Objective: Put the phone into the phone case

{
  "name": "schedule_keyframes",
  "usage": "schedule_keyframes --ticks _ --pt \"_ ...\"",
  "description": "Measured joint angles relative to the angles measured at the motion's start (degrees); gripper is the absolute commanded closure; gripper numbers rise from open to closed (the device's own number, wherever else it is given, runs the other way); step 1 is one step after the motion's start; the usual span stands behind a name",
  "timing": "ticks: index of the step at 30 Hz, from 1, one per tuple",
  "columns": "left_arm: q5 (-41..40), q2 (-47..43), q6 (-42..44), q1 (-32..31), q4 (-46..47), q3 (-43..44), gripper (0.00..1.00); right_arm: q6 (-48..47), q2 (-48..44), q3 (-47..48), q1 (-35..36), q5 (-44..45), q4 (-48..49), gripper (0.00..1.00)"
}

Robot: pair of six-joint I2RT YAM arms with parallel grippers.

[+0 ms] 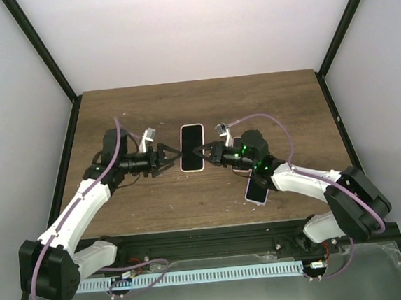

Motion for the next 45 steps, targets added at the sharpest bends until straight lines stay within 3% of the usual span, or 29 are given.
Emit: schedule_keyframes --ticks 8,14,21,30,37,41,45 --pt "-16.5 -4.5 11.5 0.0 -15.2 10.2 0.0 -11.3 1.0 0.2 -0.3 2.9 -14.4 0.89" --pt "-24.6 -7.7 16.6 0.0 -20.6 12.2 0.0 -15.8 10.9 4.7 -0.3 2.9 -18.7 0.89" --pt "-28.9 -10.6 19.5 0.0 -23.1 12.2 0.0 -17.7 21.6 10.4 -0.3 2.1 -19.0 0.88" --pt "-30.8 -13.4 20.7 0.0 -22.6 9.6 0.0 -18.6 27.3 13.1 -0.6 1.6 -18.9 0.83" --pt "-30.8 -13.6 20.7 0.0 -22.3 8.4 0.0 -18.7 28.4 13.1 -1.2 1.3 -18.5 0.66" --pt "-30.8 -13.6 20.6 0.0 -22.3 8.4 0.0 -18.9 28.4 13.1 -1.3 1.6 -18.8 0.5" --pt "-30.8 -13.6 20.2 0.0 -22.0 8.3 0.0 -19.9 27.5 13.1 -1.4 2.3 -20.3 0.26"
